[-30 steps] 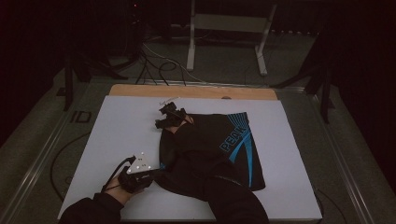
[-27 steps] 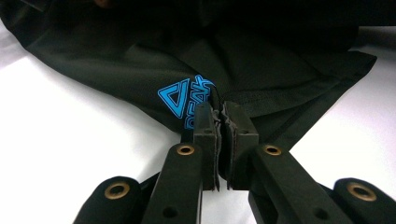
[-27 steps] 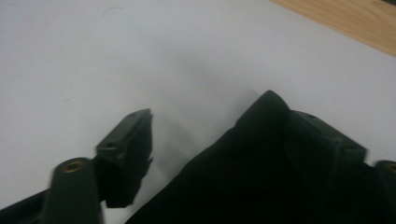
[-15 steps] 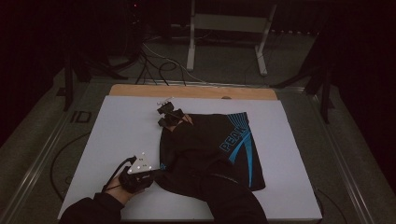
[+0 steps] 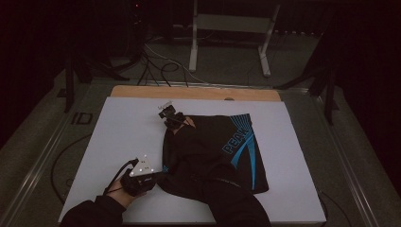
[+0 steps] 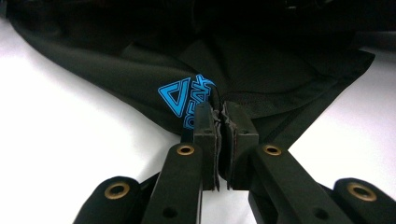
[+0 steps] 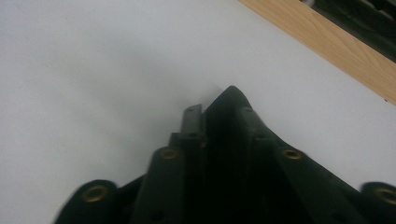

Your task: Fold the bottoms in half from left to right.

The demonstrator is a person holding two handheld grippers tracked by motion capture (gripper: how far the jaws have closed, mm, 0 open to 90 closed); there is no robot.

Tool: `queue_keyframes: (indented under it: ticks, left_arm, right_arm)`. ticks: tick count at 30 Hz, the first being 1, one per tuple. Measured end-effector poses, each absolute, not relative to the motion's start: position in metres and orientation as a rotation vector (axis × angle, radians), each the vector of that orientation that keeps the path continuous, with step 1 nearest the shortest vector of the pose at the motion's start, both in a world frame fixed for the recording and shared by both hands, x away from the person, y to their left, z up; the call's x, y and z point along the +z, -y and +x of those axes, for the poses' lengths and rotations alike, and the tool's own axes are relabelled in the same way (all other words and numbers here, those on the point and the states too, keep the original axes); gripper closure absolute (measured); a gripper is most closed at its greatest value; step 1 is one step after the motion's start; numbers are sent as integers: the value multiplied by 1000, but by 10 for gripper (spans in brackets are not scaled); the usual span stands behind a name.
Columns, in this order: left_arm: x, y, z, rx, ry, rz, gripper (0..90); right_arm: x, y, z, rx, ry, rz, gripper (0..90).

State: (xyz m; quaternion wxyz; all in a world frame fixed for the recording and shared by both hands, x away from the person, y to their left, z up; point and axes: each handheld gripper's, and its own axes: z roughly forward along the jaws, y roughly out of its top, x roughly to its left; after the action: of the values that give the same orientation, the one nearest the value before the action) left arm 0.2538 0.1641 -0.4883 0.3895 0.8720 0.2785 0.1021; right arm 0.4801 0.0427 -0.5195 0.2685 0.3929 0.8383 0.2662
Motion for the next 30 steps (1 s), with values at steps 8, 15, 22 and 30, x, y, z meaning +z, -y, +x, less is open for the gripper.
queue_keyframes:
  ticks: [8, 15, 22, 30]
  left_arm:
    - [-486, -164, 253, 258, -701, 2217, 855]
    - [-485, -160, 253, 257, -693, 2214, 855]
    - [-484, -160, 252, 257, -692, 2208, 855]
    - [-482, -160, 252, 260, -694, 2209, 855]
  right_arm:
    - [-509, -37, 480, 755, -2304, 1029, 900]
    - [-501, -32, 479, 784, -2330, 1009, 900]
    - [-490, -19, 477, 855, -2324, 1002, 900]
    - [-482, -10, 473, 890, -2323, 972, 900]
